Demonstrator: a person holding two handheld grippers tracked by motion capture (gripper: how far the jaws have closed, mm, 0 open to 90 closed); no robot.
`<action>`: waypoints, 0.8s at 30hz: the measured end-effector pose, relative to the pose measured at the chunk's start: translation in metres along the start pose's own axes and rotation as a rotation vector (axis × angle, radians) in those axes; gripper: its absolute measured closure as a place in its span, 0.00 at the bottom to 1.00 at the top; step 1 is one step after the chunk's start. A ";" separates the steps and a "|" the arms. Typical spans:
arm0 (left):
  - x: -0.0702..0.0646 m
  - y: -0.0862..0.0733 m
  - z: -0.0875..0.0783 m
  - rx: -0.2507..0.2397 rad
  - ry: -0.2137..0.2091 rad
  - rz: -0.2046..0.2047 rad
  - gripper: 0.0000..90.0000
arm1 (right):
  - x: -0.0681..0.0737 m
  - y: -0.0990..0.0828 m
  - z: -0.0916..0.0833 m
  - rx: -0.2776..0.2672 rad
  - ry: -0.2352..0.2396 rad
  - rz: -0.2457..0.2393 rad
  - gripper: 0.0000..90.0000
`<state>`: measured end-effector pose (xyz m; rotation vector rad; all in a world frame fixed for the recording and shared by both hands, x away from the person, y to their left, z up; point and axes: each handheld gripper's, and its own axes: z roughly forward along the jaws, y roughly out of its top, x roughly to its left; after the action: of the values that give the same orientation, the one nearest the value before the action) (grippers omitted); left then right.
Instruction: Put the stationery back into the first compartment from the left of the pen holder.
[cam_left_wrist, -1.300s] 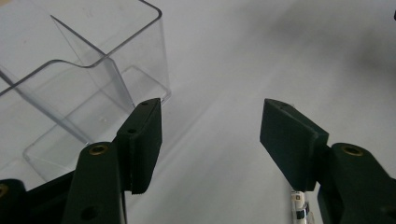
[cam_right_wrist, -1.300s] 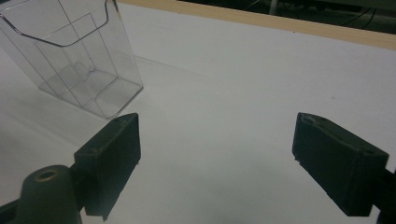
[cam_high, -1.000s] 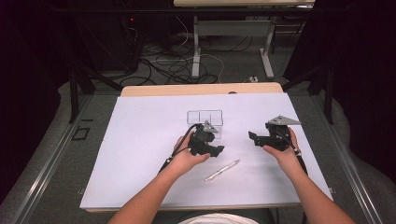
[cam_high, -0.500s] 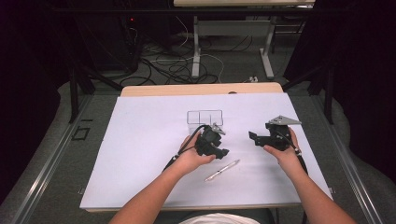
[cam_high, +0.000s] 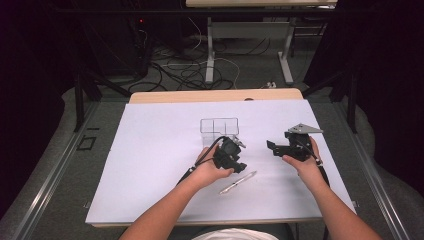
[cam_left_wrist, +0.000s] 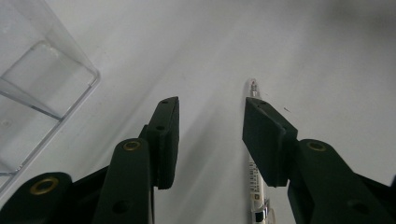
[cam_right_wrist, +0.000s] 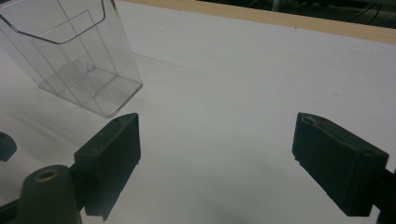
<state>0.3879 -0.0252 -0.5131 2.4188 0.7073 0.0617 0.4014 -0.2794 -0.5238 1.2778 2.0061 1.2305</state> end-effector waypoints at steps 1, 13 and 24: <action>0.000 0.000 0.001 0.002 0.001 0.010 0.64 | 0.000 0.000 0.000 -0.001 0.001 -0.003 0.17; -0.009 0.001 0.012 0.074 -0.045 -0.007 0.69 | 0.001 0.002 0.000 0.001 -0.020 -0.022 0.16; -0.014 0.002 0.023 0.140 -0.070 -0.038 0.72 | 0.003 0.001 0.002 0.016 -0.024 -0.040 0.07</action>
<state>0.3821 -0.0462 -0.5293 2.5256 0.7470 -0.0902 0.4018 -0.2762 -0.5240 1.2481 2.0190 1.1779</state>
